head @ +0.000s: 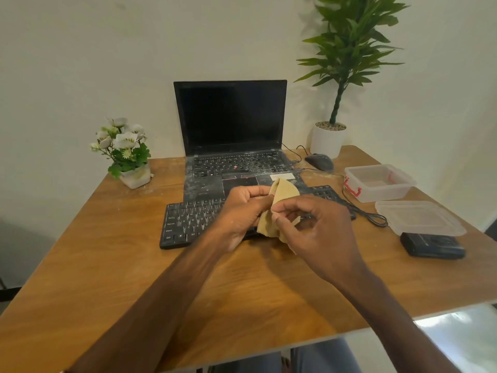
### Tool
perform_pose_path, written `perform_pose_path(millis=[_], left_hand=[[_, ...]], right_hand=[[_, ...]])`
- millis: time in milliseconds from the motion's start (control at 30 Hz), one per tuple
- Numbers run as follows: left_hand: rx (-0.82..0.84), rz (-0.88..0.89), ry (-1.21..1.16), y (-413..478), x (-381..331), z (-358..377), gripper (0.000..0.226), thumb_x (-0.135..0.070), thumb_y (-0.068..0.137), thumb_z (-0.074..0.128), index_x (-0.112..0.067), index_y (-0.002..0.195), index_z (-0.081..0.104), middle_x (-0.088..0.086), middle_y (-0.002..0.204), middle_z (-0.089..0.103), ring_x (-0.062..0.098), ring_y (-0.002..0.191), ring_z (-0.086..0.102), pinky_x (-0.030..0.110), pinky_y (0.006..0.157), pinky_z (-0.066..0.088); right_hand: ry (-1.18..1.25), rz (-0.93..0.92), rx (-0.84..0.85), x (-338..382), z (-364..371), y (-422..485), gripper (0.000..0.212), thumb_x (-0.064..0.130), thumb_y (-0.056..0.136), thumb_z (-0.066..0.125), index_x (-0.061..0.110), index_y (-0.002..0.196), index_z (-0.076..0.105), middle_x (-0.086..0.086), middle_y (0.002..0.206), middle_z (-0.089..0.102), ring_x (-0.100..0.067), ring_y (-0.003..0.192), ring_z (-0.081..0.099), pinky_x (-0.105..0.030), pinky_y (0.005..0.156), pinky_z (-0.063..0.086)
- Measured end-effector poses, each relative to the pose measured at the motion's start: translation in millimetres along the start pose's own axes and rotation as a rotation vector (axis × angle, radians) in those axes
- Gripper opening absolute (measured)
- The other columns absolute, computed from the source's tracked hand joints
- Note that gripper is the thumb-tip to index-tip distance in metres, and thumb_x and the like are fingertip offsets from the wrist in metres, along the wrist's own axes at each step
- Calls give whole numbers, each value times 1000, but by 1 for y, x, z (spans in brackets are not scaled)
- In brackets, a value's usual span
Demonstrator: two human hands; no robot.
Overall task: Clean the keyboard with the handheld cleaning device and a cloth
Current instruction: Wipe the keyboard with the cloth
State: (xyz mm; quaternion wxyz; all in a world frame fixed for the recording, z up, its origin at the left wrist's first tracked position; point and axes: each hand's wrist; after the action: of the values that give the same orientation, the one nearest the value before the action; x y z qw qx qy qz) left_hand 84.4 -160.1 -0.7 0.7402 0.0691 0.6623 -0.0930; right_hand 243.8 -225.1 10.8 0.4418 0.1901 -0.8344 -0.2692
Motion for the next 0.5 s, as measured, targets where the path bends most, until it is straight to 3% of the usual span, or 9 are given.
perform_pose_path(millis=[67, 200, 300, 367, 500], left_hand=[[-17, 1, -24, 0, 2, 4, 24, -19, 98, 72, -1, 115, 75, 13, 95, 79, 15, 70, 72, 25, 54, 55], [-19, -12, -19, -2, 3, 10, 22, -21, 102, 67, -3, 110, 76, 13, 88, 78, 13, 65, 68, 25, 55, 52], [18, -12, -16, -3, 1, 9, 30, -26, 106, 61, -10, 86, 77, 1, 66, 68, 11, 54, 59, 23, 47, 45], [74, 5, -10, -5, -2, 7, 39, -36, 105, 62, -16, 74, 73, -2, 63, 62, 14, 56, 57, 24, 50, 44], [44, 75, 150, -7, -5, 1, 21, -19, 94, 77, -8, 112, 76, 8, 95, 81, 20, 84, 77, 25, 66, 59]], right_hand=[[-32, -34, 35, 1, 7, -3, 12, 14, 83, 80, 19, 94, 80, 14, 85, 73, -3, 80, 69, -20, 70, 56], [-131, -70, 91, -5, 19, -9, 9, 19, 85, 77, 23, 93, 78, 13, 85, 71, -4, 77, 65, -33, 70, 56], [-158, -67, 130, -9, 21, -10, 12, 21, 89, 72, 25, 99, 77, 12, 88, 69, -5, 79, 62, -35, 70, 54], [-172, -72, 170, -9, 19, -9, 14, 20, 91, 70, 26, 102, 76, 12, 92, 68, -5, 82, 62, -32, 71, 54], [-1, 15, 235, -10, 4, -5, 21, 9, 89, 71, 26, 98, 80, 18, 96, 75, -2, 91, 69, -26, 76, 58]])
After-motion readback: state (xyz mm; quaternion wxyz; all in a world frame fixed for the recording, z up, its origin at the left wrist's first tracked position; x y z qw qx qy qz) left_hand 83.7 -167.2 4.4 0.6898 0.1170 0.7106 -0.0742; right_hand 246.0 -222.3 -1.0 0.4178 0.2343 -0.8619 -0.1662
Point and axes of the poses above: each hand's wrist, its own y-axis towards the middle knuckle, its own z-axis out of the palm, x = y × z
